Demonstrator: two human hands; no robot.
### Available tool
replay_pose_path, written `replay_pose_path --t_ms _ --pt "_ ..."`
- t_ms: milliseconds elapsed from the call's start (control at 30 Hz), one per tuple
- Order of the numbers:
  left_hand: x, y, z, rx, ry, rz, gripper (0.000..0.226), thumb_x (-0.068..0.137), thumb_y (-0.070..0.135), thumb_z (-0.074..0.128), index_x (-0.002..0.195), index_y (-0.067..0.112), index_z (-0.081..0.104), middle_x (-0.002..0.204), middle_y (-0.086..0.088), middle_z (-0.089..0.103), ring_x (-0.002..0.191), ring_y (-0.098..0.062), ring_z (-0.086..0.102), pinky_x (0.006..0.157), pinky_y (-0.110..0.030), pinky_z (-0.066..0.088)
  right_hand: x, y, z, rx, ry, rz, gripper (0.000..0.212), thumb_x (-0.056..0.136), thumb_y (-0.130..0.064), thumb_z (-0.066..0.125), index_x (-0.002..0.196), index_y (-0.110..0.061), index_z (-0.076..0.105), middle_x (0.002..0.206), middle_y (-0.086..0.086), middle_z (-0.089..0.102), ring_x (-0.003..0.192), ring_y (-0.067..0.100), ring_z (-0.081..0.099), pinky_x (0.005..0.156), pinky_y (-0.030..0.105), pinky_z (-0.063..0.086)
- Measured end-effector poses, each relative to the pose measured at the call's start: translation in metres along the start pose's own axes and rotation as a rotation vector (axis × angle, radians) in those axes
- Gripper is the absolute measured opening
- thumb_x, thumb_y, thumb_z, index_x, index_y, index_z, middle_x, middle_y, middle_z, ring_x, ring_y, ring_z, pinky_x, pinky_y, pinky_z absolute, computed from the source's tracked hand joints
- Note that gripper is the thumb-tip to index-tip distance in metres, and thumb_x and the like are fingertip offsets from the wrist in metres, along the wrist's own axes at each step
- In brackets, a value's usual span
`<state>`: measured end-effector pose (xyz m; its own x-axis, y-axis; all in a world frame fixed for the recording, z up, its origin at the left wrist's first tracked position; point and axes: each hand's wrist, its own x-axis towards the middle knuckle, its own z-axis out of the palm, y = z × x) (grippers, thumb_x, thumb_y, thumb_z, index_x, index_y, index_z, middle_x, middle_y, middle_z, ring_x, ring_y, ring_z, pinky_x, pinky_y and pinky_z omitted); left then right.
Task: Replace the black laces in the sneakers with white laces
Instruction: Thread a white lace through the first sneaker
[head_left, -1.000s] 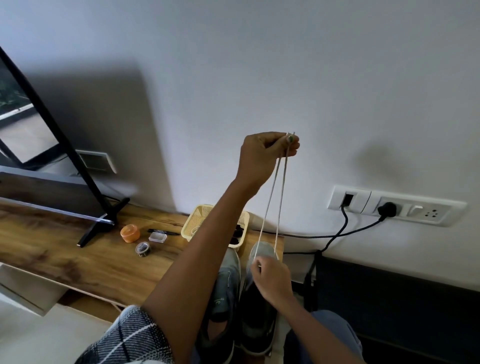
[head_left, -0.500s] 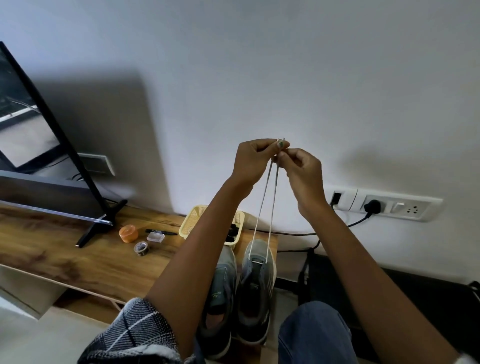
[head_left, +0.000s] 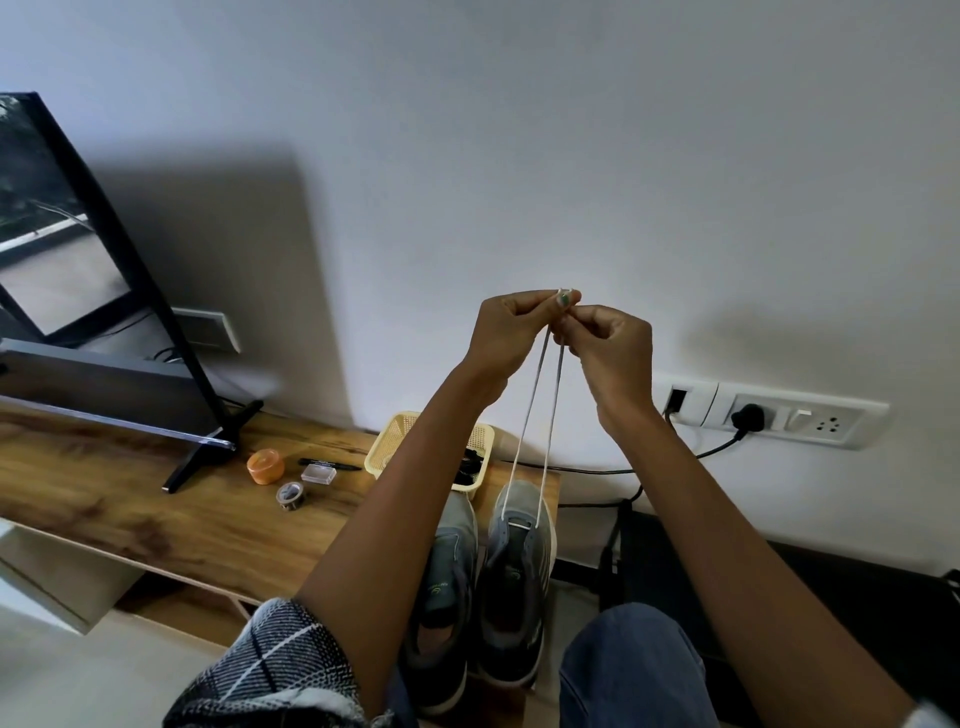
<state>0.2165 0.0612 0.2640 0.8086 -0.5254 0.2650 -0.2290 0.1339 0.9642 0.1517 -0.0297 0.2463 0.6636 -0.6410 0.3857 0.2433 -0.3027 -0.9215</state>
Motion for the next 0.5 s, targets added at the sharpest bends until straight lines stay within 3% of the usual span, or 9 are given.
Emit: replay_pose_path --t_ms 233,367,500 --pt "-0.0003 0.0004 -0.0008 0.02 -0.019 -0.008 0.027 0.094 0.017 0.061 0.115 0.004 0.069 0.102 0.0 0.069 0.079 0.016 0.062 0.062 0.001 0.043 0.0001 -0.0048 -0.0022 -0.065 -0.01 -0.036 0.01 0.086 -0.017 0.068 0.092 -0.012 0.075 0.074 -0.004 0.069 0.073 0.009 0.066 0.078 0.03 0.056" --pt "-0.0011 0.0003 -0.0002 0.025 -0.022 -0.003 0.026 0.096 0.016 0.058 0.115 0.002 0.069 0.102 -0.001 0.069 0.079 0.016 0.062 0.063 0.001 0.043 0.0 -0.0048 -0.0029 -0.062 -0.004 -0.04 0.005 0.085 -0.018 0.069 0.083 -0.018 0.074 0.071 0.001 0.07 0.074 0.02 0.067 0.078 0.039 0.055" --pt "-0.0014 0.0034 0.0015 0.024 -0.027 -0.021 0.026 0.096 0.018 0.058 0.115 0.005 0.069 0.1 0.004 0.069 0.077 0.019 0.06 0.062 0.002 0.042 0.001 -0.0028 -0.0036 -0.028 0.008 -0.025 0.004 0.084 -0.018 0.071 0.081 -0.019 0.073 0.075 0.0 0.071 0.079 0.018 0.069 0.08 0.039 0.056"
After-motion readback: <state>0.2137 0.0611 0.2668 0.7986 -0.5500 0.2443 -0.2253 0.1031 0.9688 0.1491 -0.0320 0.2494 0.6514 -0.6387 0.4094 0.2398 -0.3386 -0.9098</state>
